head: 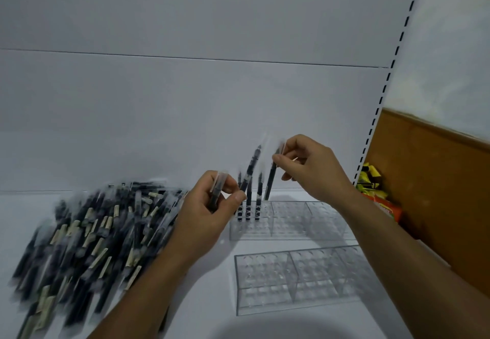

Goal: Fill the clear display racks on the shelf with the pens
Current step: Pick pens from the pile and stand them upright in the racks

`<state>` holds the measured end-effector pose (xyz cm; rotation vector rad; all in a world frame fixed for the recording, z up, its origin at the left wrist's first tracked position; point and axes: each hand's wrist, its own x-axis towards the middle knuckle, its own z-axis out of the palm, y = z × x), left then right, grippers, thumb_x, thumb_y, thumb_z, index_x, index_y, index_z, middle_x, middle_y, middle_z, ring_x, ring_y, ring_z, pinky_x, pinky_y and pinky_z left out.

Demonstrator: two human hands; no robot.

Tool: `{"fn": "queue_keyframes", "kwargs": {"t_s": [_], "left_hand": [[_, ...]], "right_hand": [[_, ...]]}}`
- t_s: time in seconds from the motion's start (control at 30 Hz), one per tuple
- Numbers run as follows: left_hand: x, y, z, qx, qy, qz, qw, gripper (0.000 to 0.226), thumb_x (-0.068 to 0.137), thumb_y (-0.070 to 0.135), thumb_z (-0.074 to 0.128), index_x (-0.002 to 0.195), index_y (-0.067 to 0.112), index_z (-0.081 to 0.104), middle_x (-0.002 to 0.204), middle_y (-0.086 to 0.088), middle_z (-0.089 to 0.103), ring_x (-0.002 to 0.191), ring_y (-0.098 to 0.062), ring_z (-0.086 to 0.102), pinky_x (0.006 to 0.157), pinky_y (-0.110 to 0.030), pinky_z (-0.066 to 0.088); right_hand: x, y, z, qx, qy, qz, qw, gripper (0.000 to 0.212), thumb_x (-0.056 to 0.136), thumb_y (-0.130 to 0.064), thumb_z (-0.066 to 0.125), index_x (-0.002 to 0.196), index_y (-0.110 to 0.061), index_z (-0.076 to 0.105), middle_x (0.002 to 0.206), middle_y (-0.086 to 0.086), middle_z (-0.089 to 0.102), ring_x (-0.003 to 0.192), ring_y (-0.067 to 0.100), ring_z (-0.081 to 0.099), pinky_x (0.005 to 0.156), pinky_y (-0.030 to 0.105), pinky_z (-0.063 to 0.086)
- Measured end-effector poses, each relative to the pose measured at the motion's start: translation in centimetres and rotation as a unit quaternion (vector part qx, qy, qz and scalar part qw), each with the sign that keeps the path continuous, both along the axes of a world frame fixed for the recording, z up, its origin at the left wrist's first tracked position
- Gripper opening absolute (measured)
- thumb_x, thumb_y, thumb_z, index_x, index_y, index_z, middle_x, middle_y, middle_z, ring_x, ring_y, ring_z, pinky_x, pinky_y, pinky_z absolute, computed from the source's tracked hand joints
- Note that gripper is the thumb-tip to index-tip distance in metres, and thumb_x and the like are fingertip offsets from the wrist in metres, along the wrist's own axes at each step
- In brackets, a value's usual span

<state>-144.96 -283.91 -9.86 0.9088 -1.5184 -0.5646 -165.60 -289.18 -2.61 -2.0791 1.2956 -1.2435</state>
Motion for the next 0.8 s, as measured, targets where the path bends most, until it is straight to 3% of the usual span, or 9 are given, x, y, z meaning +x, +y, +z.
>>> {"fn": "queue_keyframes", "kwargs": {"t_s": [0.13,0.3,0.43,0.5,0.57,0.67,0.8], "left_hand": [[0.0,0.0,-0.3,0.003,-0.002,-0.002,1.000,0.010,0.086,0.032,0.066,0.089,0.027,0.057,0.076,-0.009,0.060,0.057,-0.012,0.045,0.052,-0.025,0.040],[-0.4,0.1,-0.2,0.006,0.004,-0.007,1.000,0.008,0.086,0.027,0.065,0.087,0.027,0.057,0.077,-0.010,0.057,0.059,-0.017,0.047,0.054,-0.030,0.043],[-0.4,0.2,-0.2,0.010,0.002,-0.006,1.000,0.009,0.085,0.028,0.065,0.088,0.027,0.057,0.077,-0.011,0.057,0.058,-0.015,0.045,0.053,-0.028,0.042],[-0.4,0.2,-0.2,0.011,0.004,-0.007,1.000,0.009,0.085,0.029,0.066,0.088,0.027,0.057,0.077,-0.013,0.056,0.057,-0.016,0.044,0.052,-0.030,0.041],[-0.5,0.3,-0.1,0.012,0.005,-0.010,1.000,0.011,0.084,0.031,0.066,0.089,0.027,0.057,0.078,-0.013,0.055,0.057,-0.027,0.044,0.051,-0.036,0.041],[-0.6,0.5,0.0,0.015,-0.006,-0.014,1.000,0.011,0.085,0.030,0.065,0.091,0.026,0.057,0.079,-0.012,0.056,0.060,-0.036,0.046,0.053,-0.047,0.044],[-0.6,0.6,-0.1,0.014,-0.025,-0.015,0.999,0.010,0.086,0.031,0.064,0.091,0.029,0.057,0.079,0.003,0.058,0.054,-0.019,0.043,0.050,-0.038,0.044]], "right_hand": [[0.0,-0.2,-0.1,0.002,0.035,-0.008,0.999,0.015,0.088,-0.030,0.071,0.082,-0.027,0.058,0.075,-0.010,0.070,0.060,0.005,0.069,0.071,0.037,0.057],[0.5,-0.3,-1.7,0.062,0.147,-0.005,0.987,0.016,0.088,-0.034,0.071,0.082,-0.027,0.059,0.075,-0.011,0.070,0.061,0.001,0.068,0.077,0.040,0.058],[-0.1,-0.1,-1.6,0.070,0.193,-0.043,0.978,0.017,0.085,-0.046,0.070,0.086,-0.031,0.063,0.081,-0.012,0.068,0.072,0.005,0.067,0.076,0.036,0.056],[-0.5,0.4,-1.2,0.027,0.150,-0.065,0.986,0.016,0.084,-0.049,0.068,0.084,-0.033,0.065,0.077,-0.010,0.067,0.069,0.005,0.063,0.068,0.029,0.053],[-0.3,1.1,-0.7,0.011,0.041,-0.030,0.999,0.015,0.085,-0.046,0.067,0.081,-0.032,0.068,0.071,-0.006,0.067,0.060,0.003,0.059,0.057,0.020,0.047],[1.0,2.3,-0.1,0.093,-0.045,0.078,0.992,0.021,0.087,-0.045,0.066,0.084,-0.025,0.070,0.075,-0.006,0.071,0.055,-0.002,0.058,0.051,0.011,0.042],[2.1,2.6,-0.3,0.128,-0.052,0.117,0.983,0.022,0.089,-0.036,0.067,0.086,-0.015,0.070,0.070,-0.010,0.071,0.057,0.005,0.061,0.052,0.014,0.044]]}}
